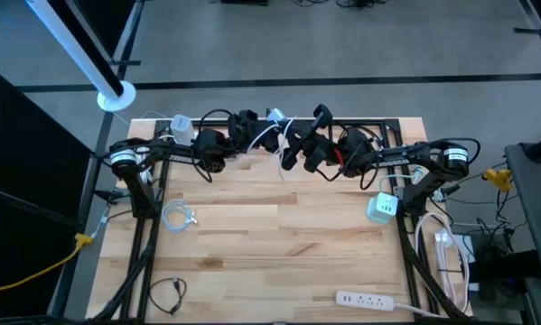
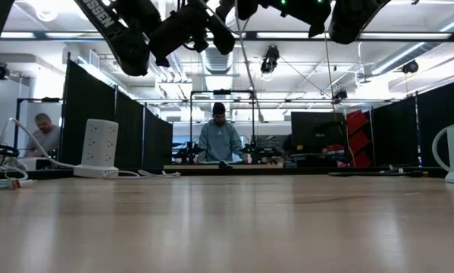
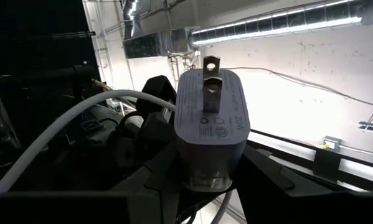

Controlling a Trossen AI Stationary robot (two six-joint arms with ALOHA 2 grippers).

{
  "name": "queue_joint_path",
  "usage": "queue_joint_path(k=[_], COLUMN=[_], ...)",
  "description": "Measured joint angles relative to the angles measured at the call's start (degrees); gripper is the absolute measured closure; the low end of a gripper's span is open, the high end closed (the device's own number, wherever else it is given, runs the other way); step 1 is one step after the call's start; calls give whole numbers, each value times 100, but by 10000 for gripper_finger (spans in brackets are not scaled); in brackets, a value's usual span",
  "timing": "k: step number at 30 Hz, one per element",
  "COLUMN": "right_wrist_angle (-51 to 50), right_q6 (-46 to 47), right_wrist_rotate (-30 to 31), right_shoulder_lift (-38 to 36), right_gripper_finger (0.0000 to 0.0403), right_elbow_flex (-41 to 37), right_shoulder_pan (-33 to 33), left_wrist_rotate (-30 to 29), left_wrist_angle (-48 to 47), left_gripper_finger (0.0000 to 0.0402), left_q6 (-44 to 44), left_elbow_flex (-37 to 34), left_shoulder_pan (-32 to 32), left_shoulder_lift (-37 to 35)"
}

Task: Insert USB
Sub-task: Insert the white charger cable into the purple charger adapter

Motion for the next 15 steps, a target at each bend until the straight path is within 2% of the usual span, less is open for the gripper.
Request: queue_joint_path(k=[15], right_wrist_angle=[-3302], right_q6=[810], right_wrist_rotate=[2184], right_shoulder_lift=[-983], right_gripper_finger=[387], right_elbow_flex=[-39], right_shoulder_pan=[456], left_wrist_rotate=[756], left_wrist_angle=[47], left_gripper_finger=[284], left_q6=[390], left_elbow_flex=[-215], left_shoulder_pan=[781], left_shoulder_lift=[-101])
